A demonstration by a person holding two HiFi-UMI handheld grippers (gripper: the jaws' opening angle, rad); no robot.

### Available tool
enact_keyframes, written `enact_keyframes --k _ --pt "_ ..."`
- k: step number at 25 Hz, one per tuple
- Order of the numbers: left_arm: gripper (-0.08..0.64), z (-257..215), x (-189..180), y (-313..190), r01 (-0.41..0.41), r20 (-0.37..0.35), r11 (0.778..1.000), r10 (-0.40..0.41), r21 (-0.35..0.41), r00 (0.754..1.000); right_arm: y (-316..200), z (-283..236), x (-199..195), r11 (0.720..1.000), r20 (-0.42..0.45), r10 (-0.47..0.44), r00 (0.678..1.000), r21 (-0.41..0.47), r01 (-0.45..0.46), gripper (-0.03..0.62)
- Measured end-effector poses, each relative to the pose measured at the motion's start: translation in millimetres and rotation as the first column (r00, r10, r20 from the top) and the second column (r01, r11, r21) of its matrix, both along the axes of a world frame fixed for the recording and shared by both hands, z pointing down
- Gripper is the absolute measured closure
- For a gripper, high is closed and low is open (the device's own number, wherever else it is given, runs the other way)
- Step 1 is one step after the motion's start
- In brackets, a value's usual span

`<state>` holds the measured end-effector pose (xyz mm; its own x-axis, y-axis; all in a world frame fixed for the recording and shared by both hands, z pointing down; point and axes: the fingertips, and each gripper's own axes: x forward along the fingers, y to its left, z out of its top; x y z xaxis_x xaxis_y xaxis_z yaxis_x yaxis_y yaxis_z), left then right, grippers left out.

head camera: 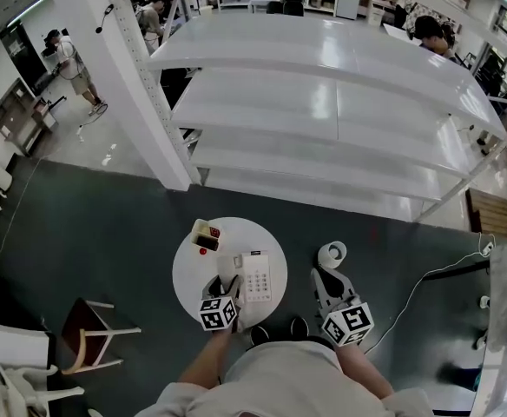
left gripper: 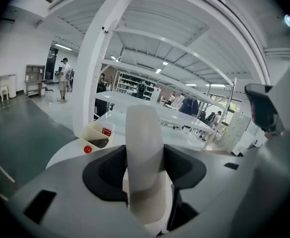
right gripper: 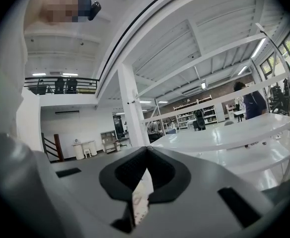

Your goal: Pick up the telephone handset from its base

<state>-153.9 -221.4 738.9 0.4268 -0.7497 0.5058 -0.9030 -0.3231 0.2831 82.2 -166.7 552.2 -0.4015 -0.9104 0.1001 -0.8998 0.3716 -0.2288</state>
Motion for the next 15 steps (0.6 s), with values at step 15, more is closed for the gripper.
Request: enact_keyframes --k 15 --pt "0.324 -103 -15 36 -0.124 -0.037 0.954 0.139 0.271 0.990 7 -6 -26 1.000 0.009 0.002 1.000 0.024 -0.002 0.584"
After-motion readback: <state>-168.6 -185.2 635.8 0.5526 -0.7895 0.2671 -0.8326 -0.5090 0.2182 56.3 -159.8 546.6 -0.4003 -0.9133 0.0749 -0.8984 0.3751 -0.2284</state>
